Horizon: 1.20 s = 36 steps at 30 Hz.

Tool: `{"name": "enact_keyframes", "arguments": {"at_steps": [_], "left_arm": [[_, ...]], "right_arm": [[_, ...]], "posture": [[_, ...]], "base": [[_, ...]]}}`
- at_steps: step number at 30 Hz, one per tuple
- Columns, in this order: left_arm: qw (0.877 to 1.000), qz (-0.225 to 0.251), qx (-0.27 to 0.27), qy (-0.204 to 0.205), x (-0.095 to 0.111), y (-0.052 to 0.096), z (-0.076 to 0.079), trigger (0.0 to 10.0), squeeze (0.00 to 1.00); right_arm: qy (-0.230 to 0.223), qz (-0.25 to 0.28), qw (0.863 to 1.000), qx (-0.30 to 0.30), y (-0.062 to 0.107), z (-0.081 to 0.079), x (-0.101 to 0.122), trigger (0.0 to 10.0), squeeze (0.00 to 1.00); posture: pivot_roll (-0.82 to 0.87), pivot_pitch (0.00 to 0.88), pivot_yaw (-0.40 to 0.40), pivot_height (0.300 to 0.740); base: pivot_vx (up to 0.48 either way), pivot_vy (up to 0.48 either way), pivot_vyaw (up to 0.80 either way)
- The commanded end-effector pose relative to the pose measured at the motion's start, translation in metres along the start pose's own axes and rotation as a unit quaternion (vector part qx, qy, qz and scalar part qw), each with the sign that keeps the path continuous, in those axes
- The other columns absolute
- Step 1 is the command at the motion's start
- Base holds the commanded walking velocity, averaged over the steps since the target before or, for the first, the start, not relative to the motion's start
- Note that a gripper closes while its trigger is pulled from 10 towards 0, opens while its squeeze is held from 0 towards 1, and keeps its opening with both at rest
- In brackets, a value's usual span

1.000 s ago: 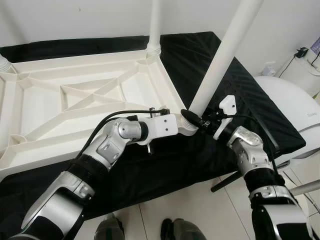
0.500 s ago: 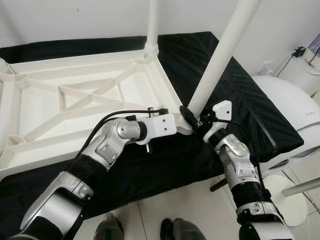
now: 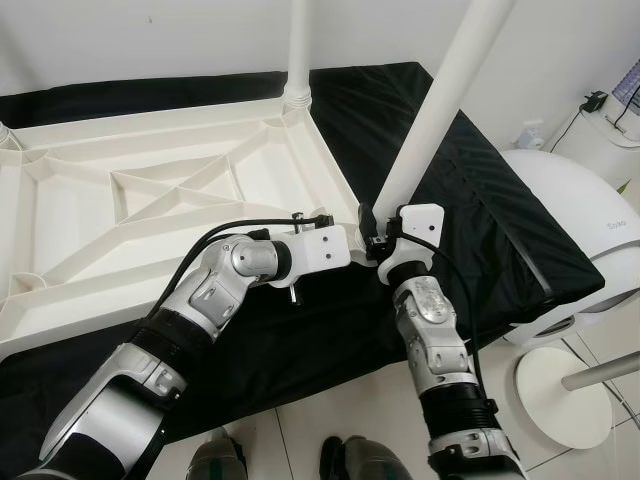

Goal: Building children table

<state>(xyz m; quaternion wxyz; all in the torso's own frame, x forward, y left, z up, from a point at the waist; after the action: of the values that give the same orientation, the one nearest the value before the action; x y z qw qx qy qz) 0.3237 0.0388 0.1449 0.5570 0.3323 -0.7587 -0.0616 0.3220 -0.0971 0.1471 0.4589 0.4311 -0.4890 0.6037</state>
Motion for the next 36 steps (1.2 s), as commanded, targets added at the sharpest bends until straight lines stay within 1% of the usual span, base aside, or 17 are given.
{"name": "enact_keyframes", "arguments": {"at_steps": [1,2,4,7,8,9,15,22,24,25,26,27,29,31,32,35,36], "left_arm": [[0.999,0.006,-0.043,-0.028,0.007,-0.007,0.014,10.0,0.0],[0.999,0.007,-0.043,-0.028,0.008,-0.007,0.014,10.0,0.0],[0.999,0.006,-0.044,-0.028,0.007,-0.007,0.015,10.0,0.0],[0.999,0.007,-0.043,-0.028,0.007,-0.007,0.015,10.0,0.0],[0.999,0.007,-0.042,-0.028,0.007,-0.007,0.015,10.0,0.0],[0.999,0.007,-0.041,-0.027,0.008,-0.006,0.014,10.0,0.0],[0.999,0.008,-0.038,-0.025,0.007,-0.006,0.013,10.0,0.0],[0.999,0.01,-0.034,-0.024,0.008,-0.007,0.011,10.0,0.0],[0.999,0.01,-0.034,-0.024,0.009,-0.007,0.01,10.0,0.0],[0.999,0.011,-0.034,-0.024,0.009,-0.007,0.01,10.0,0.0],[0.999,0.011,-0.034,-0.025,0.009,-0.007,0.01,10.0,0.0],[0.999,0.011,-0.034,-0.025,0.009,-0.007,0.01,10.0,0.0],[0.999,0.012,-0.034,-0.025,0.01,-0.008,0.01,10.0,0.0],[0.999,0.013,-0.034,-0.025,0.011,-0.008,0.01,10.0,0.0],[0.999,0.013,-0.033,-0.025,0.011,-0.008,0.01,10.0,0.0],[0.999,0.014,-0.034,-0.025,0.011,-0.008,0.01,10.0,0.0],[0.999,0.014,-0.034,-0.025,0.011,-0.008,0.01,10.0,0.0]], "right_arm": [[-0.016,-0.004,1.0,-0.008,0.001,-0.003,0.002,10.0,0.0],[-0.018,-0.002,1.0,-0.008,0.001,-0.004,0.004,10.0,0.0],[-0.013,-0.012,1.0,-0.019,0.002,0.002,0.002,10.0,0.0],[-0.019,-0.021,0.999,-0.018,0.003,0.002,0.001,10.0,0.0],[-0.022,-0.019,0.999,-0.017,0.004,0.001,0.003,10.0,0.35],[-0.029,-0.015,0.999,-0.009,0.004,0.0,0.004,10.0,1.0],[-0.036,-0.009,0.999,-0.008,0.004,0.001,0.006,10.0,1.0],[-0.009,-0.02,1.0,-0.005,0.005,0.012,-0.001,10.0,1.0],[0.0,-0.021,1.0,0.005,0.005,0.014,-0.002,10.0,1.0],[0.004,-0.017,0.999,0.027,0.005,0.015,-0.003,10.0,1.0],[0.004,-0.017,0.999,0.033,0.005,0.015,-0.004,10.0,0.0],[0.004,-0.017,0.999,0.033,0.005,0.015,-0.004,10.0,0.0],[0.017,-0.02,0.996,0.084,0.005,0.02,-0.01,10.0,0.0],[0.031,-0.017,0.992,0.123,0.005,0.026,-0.014,10.0,0.0],[0.037,-0.014,0.99,0.133,0.005,0.028,-0.014,10.0,0.0],[0.038,-0.004,0.983,0.182,0.004,0.037,-0.014,10.0,0.0],[0.038,-0.004,0.983,0.182,0.004,0.037,-0.014,10.0,0.0]], "posture": [[0.0,0.05,-0.056,0.74],[0.0,0.05,-0.056,0.74],[-0.01,0.051,-0.058,0.74],[0.0,0.053,-0.059,0.74],[-0.01,0.055,-0.06,0.74],[-0.01,0.056,-0.06,0.74],[-0.01,0.061,-0.055,0.74],[-0.02,0.061,-0.051,0.74],[-0.02,0.061,-0.05,0.74],[-0.02,0.06,-0.049,0.74],[-0.02,0.06,-0.049,0.74],[-0.02,0.06,-0.049,0.74],[-0.03,0.06,-0.05,0.74],[-0.03,0.059,-0.05,0.74],[-0.03,0.059,-0.05,0.74],[-0.03,0.058,-0.049,0.74],[-0.03,0.058,-0.049,0.74]], "base": [[0.0,0.0,0.0],[0.0,0.0,0.0],[0.0,0.0,0.0],[0.0,0.0,0.0],[0.0,0.0,0.0],[0.0,0.0,0.0],[0.0,0.0,0.0],[0.0,0.0,0.0],[0.0,0.0,0.0],[0.0,0.0,0.0],[0.0,0.0,0.0],[0.0,0.0,0.0],[0.0,0.0,0.0],[0.0,0.0,0.0],[0.0,0.0,0.0],[0.0,0.0,0.0],[0.0,0.0,0.0]]}}
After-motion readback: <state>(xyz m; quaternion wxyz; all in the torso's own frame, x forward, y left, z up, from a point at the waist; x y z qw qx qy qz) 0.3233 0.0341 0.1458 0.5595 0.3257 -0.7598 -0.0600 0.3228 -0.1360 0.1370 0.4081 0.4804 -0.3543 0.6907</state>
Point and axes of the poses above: a point about 5 cm out from each wrist's last joint towards the gripper, its own y axis pointing back from the gripper into the wrist, its own x axis along the axis of the wrist's last joint, z = x × y, the point moved 1 cm from there along -y, pointing out of the wrist towards the gripper, and after that the axes turned 15 degrees about y, right-handed, at the moved point
